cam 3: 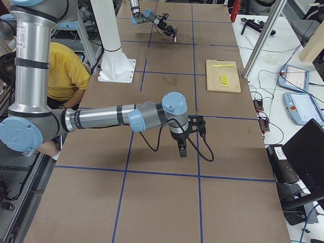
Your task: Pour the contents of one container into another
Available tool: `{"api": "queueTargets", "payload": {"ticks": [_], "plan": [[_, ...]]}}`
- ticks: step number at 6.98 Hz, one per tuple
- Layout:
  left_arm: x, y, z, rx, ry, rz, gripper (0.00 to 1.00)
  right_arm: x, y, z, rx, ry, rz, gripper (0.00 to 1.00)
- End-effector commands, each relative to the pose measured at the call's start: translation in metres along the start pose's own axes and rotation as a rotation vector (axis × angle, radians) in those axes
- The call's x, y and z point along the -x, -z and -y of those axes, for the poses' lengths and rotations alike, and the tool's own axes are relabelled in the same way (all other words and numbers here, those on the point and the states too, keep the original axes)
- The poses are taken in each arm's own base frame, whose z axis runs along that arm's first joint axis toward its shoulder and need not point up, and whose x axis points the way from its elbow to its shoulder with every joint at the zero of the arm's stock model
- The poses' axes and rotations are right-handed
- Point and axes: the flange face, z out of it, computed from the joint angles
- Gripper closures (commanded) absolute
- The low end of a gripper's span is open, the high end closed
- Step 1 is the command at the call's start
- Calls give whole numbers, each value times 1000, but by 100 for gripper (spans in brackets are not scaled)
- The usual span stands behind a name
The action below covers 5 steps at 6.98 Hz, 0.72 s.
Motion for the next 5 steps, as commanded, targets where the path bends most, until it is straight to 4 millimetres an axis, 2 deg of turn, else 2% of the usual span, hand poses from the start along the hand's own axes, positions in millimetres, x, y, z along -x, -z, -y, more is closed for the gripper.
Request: {"api": "queueTargets", "payload": {"ticks": [1,3,4,5], "plan": [[0,0,2,-13,1,7,46,0,0,0,0,0,0,0],[1,0,2,-17,0,11,47,-1,-1,0,1,-1,0,0],[2,0,1,-17,-2,14,77,0,0,-1,1,-1,0,0],[2,0,1,-18,-1,13,100,-1,-1,-1,2,-2,0,0]]}}
